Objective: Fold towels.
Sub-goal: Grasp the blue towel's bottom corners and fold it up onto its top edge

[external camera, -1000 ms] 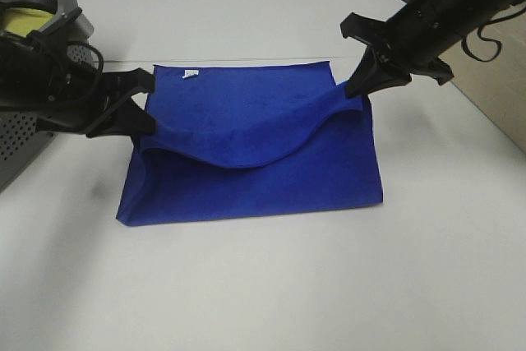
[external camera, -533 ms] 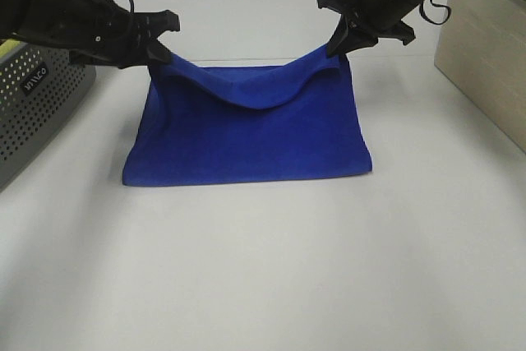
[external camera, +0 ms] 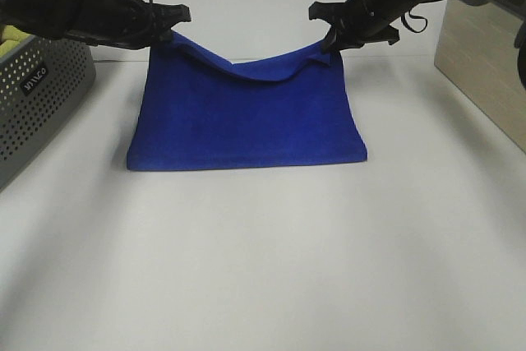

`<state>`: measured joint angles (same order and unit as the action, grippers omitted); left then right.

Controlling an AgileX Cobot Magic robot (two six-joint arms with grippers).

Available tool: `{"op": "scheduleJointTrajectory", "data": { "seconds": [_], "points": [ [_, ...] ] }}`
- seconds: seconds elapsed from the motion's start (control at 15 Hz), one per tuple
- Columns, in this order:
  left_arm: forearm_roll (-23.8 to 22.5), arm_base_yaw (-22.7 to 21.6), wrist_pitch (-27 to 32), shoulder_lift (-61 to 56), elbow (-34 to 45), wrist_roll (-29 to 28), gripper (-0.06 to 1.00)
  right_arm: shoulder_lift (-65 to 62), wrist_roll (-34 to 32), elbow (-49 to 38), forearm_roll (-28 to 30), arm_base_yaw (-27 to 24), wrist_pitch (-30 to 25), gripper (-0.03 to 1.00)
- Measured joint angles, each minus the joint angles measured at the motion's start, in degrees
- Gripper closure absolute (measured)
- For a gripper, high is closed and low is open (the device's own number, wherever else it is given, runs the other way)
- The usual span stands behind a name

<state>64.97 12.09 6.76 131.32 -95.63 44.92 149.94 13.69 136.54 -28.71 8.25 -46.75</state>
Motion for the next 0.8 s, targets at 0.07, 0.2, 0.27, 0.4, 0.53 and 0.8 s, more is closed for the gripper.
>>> {"op": "scheduleJointTrajectory", "data": {
  "seconds": [0.07,0.2,0.27,0.4,0.53,0.8],
  "points": [
    [-0.2,0.0,-1.4,1.7,-2.1,0.3,0.94,0.8,0.5,0.1,0.1,0.0,1.8,0.97],
    [-0.9,-0.1,-2.2,4.9,-5.5,1.9,0.94,2.1,0.8,0.1,0.1,0.0,4.2,0.97],
    [-1.0,-0.1,-2.2,6.1,-6.5,2.2,0.94,2.6,0.8,0.1,0.2,0.0,5.3,0.97],
    [-1.0,-0.1,-2.2,7.2,-6.8,2.2,0.91,3.3,0.8,0.1,0.2,0.0,6.4,0.91],
    [-1.0,-0.1,-1.7,7.3,-6.9,2.2,0.76,3.5,0.9,0.1,0.3,0.0,6.4,0.73],
    [-4.6,-0.3,0.5,6.7,-7.0,2.2,0.25,2.3,0.9,0.1,1.7,0.0,1.4,0.23]
  ]
}}
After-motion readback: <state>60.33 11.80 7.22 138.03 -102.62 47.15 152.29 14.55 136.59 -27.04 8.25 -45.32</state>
